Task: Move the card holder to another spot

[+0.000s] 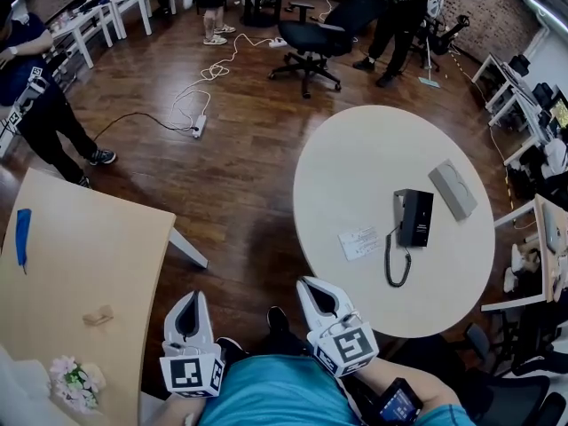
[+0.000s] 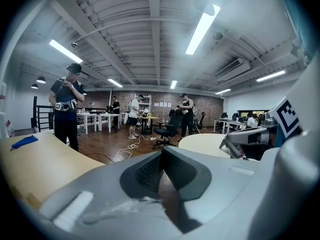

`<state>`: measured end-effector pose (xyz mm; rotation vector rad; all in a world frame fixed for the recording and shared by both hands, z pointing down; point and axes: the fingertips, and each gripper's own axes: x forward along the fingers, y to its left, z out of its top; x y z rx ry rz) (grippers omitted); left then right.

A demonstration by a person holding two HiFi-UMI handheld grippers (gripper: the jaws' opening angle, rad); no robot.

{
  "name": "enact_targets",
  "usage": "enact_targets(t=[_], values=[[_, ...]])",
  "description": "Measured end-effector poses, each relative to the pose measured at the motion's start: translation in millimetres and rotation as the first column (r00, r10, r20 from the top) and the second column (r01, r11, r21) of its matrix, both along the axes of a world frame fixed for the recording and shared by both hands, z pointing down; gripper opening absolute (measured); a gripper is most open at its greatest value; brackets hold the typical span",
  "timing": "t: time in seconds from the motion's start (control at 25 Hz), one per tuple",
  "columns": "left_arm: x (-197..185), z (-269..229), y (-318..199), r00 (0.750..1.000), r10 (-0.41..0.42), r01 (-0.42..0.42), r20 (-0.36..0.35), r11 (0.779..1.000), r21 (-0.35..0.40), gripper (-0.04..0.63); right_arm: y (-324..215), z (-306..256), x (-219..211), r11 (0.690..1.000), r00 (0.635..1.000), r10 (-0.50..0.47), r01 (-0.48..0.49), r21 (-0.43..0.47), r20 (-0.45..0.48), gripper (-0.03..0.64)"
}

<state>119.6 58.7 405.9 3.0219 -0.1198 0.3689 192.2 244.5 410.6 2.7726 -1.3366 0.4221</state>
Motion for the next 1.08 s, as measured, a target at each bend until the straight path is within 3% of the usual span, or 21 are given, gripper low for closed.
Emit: enact_targets(t=[1.08], values=[[2.4,1.8,8.0,1.0,0.012,-0.012,-0.003,1.0,0.01,0.014,1.3,-5.8,5.9,1.0,1.0,-0.024,0.024,-0.008,-0.01,-0.012]])
